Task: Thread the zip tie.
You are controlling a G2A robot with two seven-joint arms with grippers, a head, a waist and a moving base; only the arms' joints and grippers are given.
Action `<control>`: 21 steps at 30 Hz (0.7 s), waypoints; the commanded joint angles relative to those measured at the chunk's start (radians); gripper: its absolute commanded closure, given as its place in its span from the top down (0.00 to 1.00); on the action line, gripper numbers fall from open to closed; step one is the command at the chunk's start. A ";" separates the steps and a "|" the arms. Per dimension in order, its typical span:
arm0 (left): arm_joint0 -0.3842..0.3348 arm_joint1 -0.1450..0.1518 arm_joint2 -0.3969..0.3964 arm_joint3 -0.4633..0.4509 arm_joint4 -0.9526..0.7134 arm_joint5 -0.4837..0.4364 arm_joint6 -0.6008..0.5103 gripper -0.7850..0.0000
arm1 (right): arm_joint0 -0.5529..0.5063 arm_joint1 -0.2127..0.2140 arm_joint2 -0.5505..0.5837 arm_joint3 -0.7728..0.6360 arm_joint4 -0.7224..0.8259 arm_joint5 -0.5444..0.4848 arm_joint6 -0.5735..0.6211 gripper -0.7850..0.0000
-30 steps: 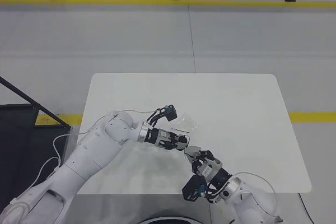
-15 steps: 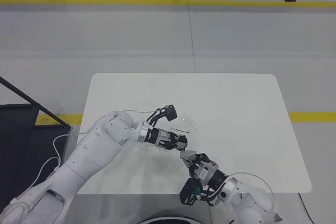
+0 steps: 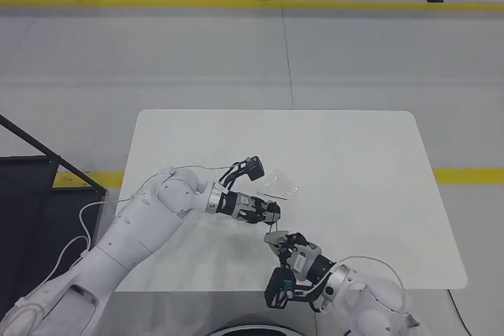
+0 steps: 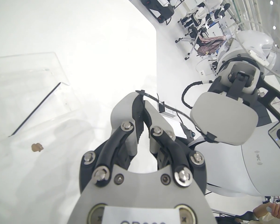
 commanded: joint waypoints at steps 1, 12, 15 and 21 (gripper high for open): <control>0.000 0.000 0.000 0.000 0.002 0.000 0.001 0.00 | 0.003 0.000 -0.001 0.001 0.004 -0.012 0.004 0.00; 0.001 0.001 0.002 -0.004 0.015 -0.004 0.000 0.00 | -0.004 -0.001 0.010 -0.004 0.026 0.059 0.010 0.00; 0.000 0.001 0.005 -0.007 0.022 -0.007 -0.003 0.00 | -0.015 0.000 0.015 -0.006 0.025 0.086 0.003 0.00; -0.001 0.001 0.009 -0.012 0.030 -0.009 -0.006 0.00 | -0.019 0.001 0.017 -0.005 0.027 0.082 -0.001 0.00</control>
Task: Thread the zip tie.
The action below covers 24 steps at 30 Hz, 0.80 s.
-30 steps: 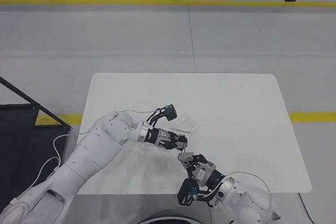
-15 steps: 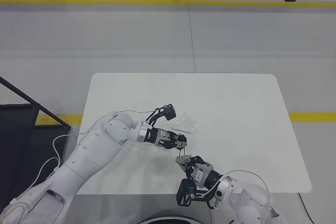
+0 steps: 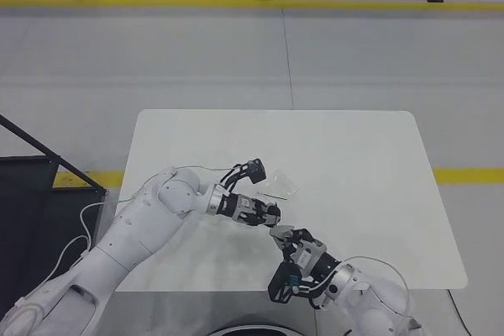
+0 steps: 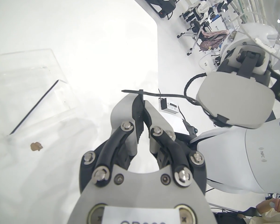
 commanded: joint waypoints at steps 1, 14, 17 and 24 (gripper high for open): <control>0.000 0.000 0.001 -0.002 0.002 -0.001 0.000 0.00 | 0.002 0.000 0.000 0.001 0.002 -0.006 0.003 0.00; 0.008 0.006 -0.011 -0.023 0.064 -0.041 0.054 0.00 | 0.015 -0.003 0.004 0.009 0.060 -0.019 0.059 0.00; 0.013 0.008 -0.016 -0.029 0.084 -0.048 0.071 0.00 | 0.019 -0.004 0.005 0.009 0.071 -0.024 0.075 0.00; 0.023 0.013 -0.025 -0.044 0.116 -0.054 0.099 0.00 | 0.032 -0.007 -0.002 0.014 0.091 -0.035 0.106 0.00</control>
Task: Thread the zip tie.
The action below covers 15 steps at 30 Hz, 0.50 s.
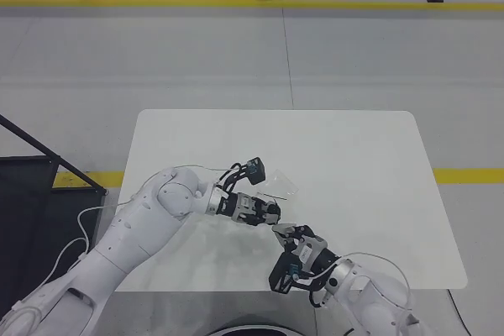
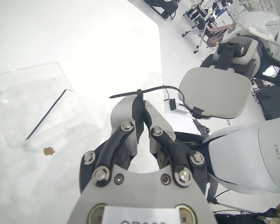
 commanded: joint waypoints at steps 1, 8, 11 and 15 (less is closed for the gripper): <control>0.002 0.001 -0.002 -0.002 0.002 -0.001 0.004 0.00 | 0.003 -0.001 -0.001 0.001 0.004 -0.002 0.006 0.00; 0.008 0.008 -0.032 -0.008 0.009 -0.006 0.057 0.00 | -0.002 0.000 0.018 0.000 0.063 -0.003 -0.031 0.83; 0.018 0.014 -0.061 -0.018 0.032 -0.018 0.105 0.00 | -0.014 0.002 0.042 0.001 0.112 -0.001 -0.064 0.92; 0.048 0.022 -0.100 -0.051 0.104 -0.017 0.192 0.00 | -0.034 0.000 0.090 0.016 0.282 0.014 -0.132 1.00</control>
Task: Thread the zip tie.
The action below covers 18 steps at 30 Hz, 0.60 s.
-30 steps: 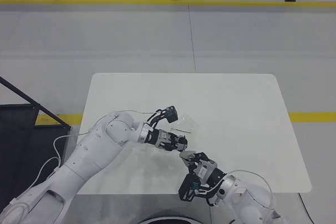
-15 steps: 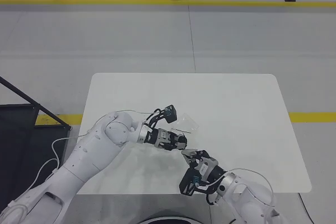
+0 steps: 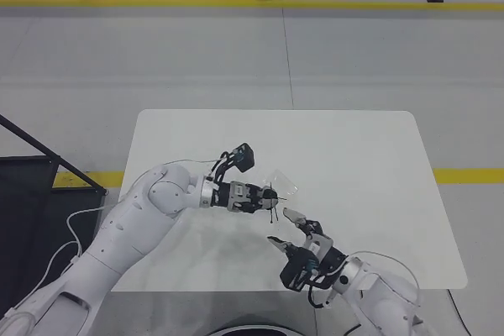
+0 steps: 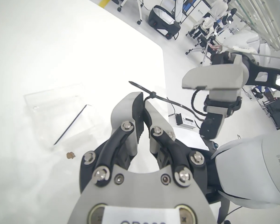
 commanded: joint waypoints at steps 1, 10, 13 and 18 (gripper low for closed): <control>0.020 0.003 -0.017 -0.017 0.028 -0.002 0.048 0.00 | -0.008 -0.001 0.027 0.012 0.124 -0.013 -0.044 1.00; 0.090 0.011 -0.072 -0.061 0.106 0.028 0.189 0.00 | -0.014 0.004 0.111 0.062 0.399 -0.123 -0.088 1.00; 0.102 0.011 -0.081 -0.069 0.112 0.034 0.219 0.00 | -0.014 0.004 0.111 0.062 0.399 -0.123 -0.088 1.00; 0.120 0.012 -0.097 -0.080 0.125 0.040 0.257 0.00 | 0.020 0.000 0.088 0.115 0.502 -0.135 0.064 1.00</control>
